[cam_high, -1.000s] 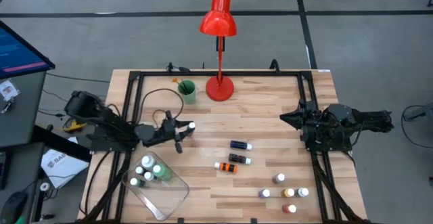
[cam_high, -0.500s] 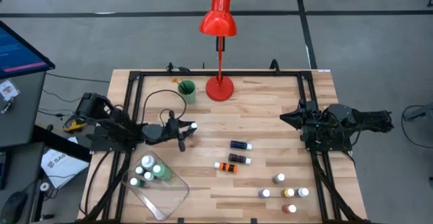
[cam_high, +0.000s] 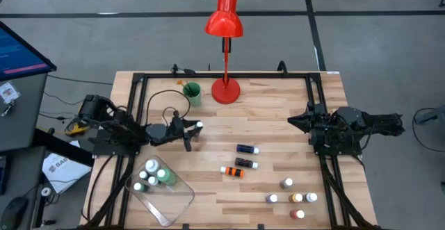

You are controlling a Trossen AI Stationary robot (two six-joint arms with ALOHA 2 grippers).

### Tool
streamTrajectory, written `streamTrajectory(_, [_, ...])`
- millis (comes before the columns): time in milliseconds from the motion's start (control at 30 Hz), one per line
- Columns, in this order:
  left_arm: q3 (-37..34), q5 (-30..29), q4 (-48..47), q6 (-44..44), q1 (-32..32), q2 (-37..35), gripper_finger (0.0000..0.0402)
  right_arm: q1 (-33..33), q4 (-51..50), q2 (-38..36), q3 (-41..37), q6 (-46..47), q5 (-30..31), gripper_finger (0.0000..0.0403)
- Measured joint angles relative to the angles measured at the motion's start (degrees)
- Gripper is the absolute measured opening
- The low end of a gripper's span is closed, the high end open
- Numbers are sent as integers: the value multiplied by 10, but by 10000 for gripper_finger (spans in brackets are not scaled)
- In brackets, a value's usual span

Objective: Pick & Place Paint Supplies
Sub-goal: Put the green coloring bottle into the transparent bin

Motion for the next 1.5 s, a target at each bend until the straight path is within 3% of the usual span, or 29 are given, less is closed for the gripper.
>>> streamTrajectory(400, [0,58,-2,1,4,0,108,0,0,0,0,0,0,33])
streamTrajectory(733, [0,59,-17,1,2,0,139,0,0,0,0,0,0,33])
streamTrajectory(1133, [0,60,-13,30,2,0,142,0,0,0,0,0,0,33])
streamTrajectory(1367, [8,90,-19,53,-7,-85,194,0,0,0,0,0,0,31])
streamTrajectory(1433, [24,90,-59,57,-9,-124,214,0,0,0,0,0,0,31])
streamTrajectory(1500, [57,96,-158,35,-9,-168,231,0,0,0,0,0,0,33])
